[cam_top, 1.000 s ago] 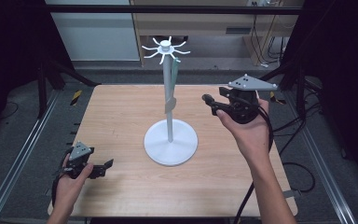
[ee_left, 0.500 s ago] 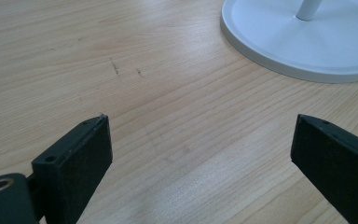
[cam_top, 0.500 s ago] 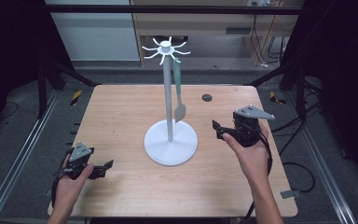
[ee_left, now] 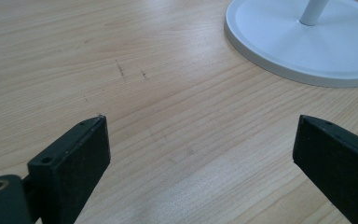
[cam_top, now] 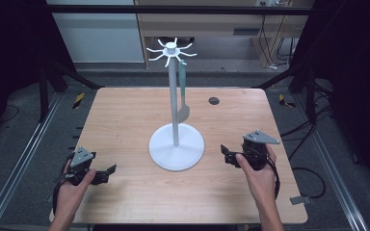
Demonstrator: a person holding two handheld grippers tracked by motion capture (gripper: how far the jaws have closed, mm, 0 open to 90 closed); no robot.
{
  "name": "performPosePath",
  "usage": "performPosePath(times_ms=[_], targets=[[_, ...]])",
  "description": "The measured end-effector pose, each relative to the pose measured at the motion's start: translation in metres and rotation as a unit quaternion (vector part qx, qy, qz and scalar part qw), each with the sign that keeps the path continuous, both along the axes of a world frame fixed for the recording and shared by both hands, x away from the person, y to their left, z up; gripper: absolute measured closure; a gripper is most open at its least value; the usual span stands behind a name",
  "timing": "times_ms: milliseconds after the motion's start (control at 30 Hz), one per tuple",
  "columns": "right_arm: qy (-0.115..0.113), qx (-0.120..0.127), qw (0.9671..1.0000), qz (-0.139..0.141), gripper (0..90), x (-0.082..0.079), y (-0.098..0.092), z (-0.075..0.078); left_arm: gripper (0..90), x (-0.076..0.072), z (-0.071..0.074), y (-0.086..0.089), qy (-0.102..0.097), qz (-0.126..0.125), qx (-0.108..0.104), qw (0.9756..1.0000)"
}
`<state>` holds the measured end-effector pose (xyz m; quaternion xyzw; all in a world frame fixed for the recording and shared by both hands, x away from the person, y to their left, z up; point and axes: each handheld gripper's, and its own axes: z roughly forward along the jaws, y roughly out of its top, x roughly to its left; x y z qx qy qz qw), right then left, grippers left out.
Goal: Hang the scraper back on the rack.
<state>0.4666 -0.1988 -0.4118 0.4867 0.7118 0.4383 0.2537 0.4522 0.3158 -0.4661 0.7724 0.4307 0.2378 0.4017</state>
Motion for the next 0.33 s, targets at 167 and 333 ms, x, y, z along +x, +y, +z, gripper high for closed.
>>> performPosePath(times_ms=[167, 333], targets=[[0.02, 0.007, 0.9997, -0.009, 10.2, -0.001, -0.004, -0.023, 3.4, 0.003, -0.003, -0.001, 0.007, 0.01, 0.007, 0.9999], [0.032, 0.006, 0.9993, -0.017, 11.6, 0.001, -0.007, -0.046, 3.5, 0.005, -0.007, 0.0, 0.011, 0.025, 0.022, 0.9994]])
